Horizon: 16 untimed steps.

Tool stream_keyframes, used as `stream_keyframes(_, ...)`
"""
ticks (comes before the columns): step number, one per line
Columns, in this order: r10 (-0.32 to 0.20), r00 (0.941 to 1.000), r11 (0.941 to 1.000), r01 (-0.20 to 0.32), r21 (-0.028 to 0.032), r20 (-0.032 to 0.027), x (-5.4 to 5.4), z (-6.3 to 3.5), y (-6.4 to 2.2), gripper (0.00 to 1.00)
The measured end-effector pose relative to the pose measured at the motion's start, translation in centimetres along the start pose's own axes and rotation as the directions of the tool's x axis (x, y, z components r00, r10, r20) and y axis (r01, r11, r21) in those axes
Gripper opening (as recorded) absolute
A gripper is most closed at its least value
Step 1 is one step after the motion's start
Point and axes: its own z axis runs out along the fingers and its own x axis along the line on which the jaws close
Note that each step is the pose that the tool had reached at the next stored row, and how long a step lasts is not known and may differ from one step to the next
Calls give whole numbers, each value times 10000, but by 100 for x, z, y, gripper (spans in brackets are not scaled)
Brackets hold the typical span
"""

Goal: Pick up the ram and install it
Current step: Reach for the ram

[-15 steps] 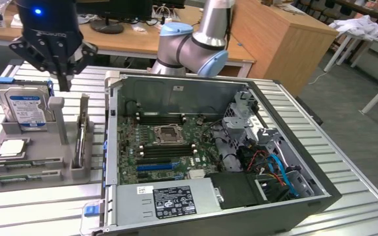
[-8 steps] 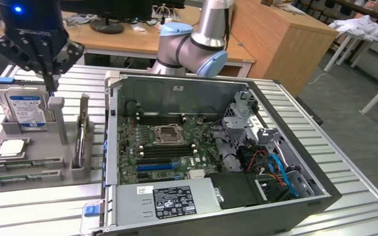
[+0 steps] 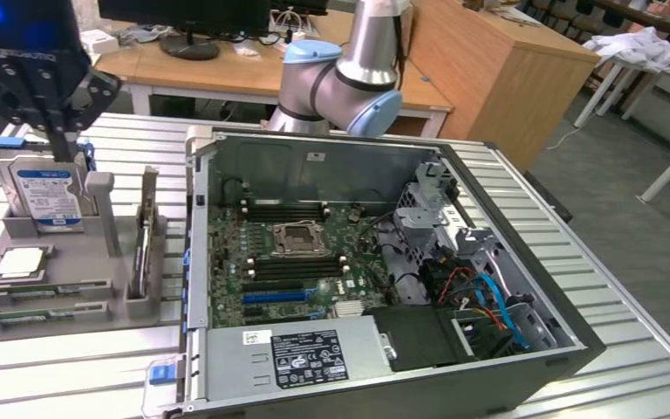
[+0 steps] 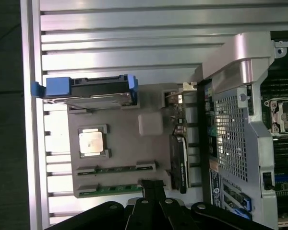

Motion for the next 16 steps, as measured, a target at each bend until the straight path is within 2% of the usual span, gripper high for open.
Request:
stream_keyframes(9,0,10000,10000,0,0,1,284,5,-21,11)
stream_keyframes(12,-1,10000,10000,1,0,0,327,5,-24,11)
stream_keyframes(16,-1,10000,10000,1,0,0,328,5,-25,11)
